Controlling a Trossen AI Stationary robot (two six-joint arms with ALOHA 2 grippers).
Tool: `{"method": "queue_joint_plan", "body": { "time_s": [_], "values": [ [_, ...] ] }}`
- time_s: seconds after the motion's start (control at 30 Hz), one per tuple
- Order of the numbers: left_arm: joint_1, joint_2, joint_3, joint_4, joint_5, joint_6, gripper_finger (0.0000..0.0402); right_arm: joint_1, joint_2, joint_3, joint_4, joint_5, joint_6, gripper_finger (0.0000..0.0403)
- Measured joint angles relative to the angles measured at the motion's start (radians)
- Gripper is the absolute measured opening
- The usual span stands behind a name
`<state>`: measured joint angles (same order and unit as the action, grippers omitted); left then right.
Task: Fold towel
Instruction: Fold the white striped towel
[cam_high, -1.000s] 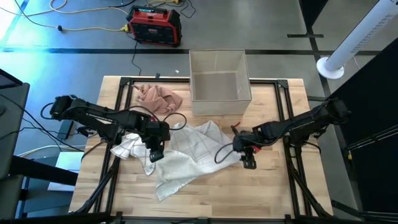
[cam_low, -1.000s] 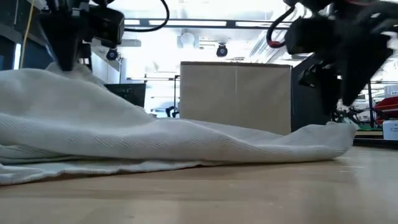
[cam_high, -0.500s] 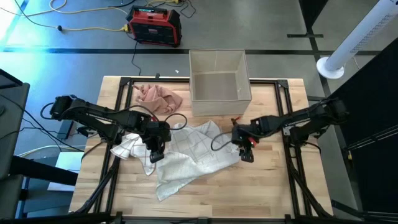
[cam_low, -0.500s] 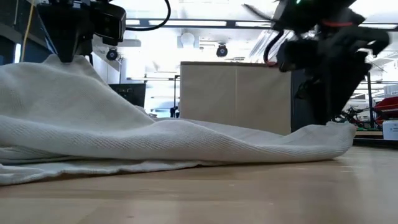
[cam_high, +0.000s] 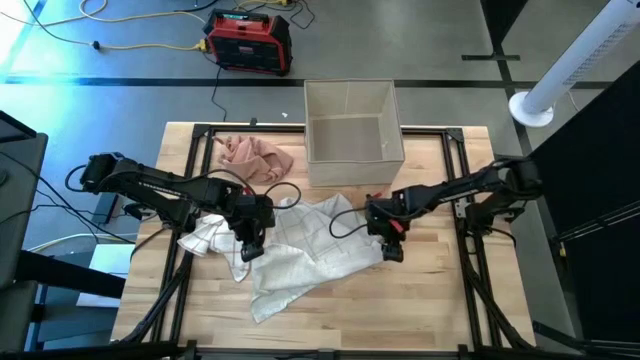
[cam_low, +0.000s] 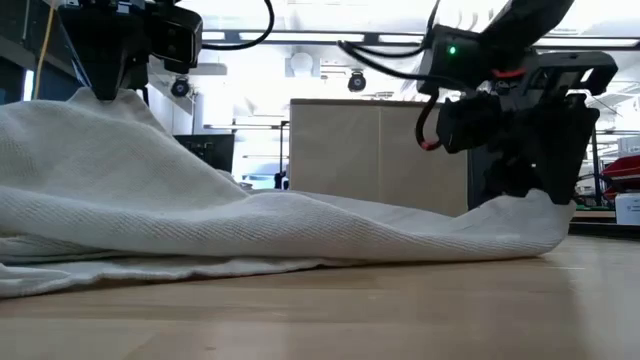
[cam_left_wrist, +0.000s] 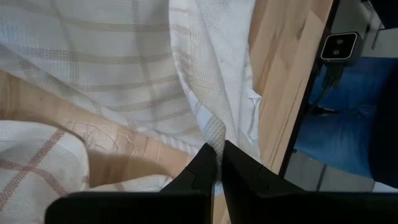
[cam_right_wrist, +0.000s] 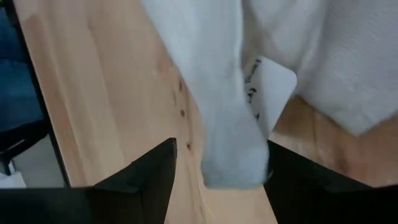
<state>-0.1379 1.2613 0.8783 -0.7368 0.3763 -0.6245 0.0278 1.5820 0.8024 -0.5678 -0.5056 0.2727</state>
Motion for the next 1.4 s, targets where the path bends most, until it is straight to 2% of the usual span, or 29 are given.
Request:
{"method": "queue_joint_plan", "body": {
  "time_s": [0.13,0.27,0.3,0.53,0.7,0.87,0.97,1.13,1.4],
  "values": [
    [0.000,0.000,0.000,-0.001,0.000,0.000,0.0007,0.036,0.002,0.000,0.022,0.015,0.006,0.0141],
    [0.000,0.000,0.000,-0.002,0.000,0.006,0.0007,0.072,0.004,0.000,0.031,0.071,-0.004,0.0029],
    [0.000,0.000,0.000,-0.002,0.000,0.006,0.0007,0.077,0.002,0.000,0.035,0.088,-0.001,0.0016],
    [0.000,-0.002,0.000,-0.011,0.023,-0.016,0.0007,0.084,-0.039,0.003,-0.035,0.098,0.081,0.0001],
    [0.000,-0.043,0.000,-0.018,0.118,-0.072,0.0007,0.088,-0.158,0.055,-0.256,0.116,0.113,0.0001],
    [-0.001,-0.119,0.068,-0.028,0.102,-0.077,0.0007,0.099,-0.296,0.163,-0.367,0.201,0.131,0.0000],
    [-0.001,-0.171,0.147,-0.028,0.051,-0.052,0.0007,0.099,-0.364,0.256,-0.379,0.288,0.141,0.0000],
    [0.000,-0.266,0.319,-0.027,-0.084,0.038,0.0007,0.099,-0.441,0.450,-0.379,0.509,0.121,0.0000],
    [0.000,-0.352,0.584,-0.009,-0.424,0.312,0.0007,0.099,-0.464,0.798,-0.366,0.872,-0.094,0.0000]
  ]
}}
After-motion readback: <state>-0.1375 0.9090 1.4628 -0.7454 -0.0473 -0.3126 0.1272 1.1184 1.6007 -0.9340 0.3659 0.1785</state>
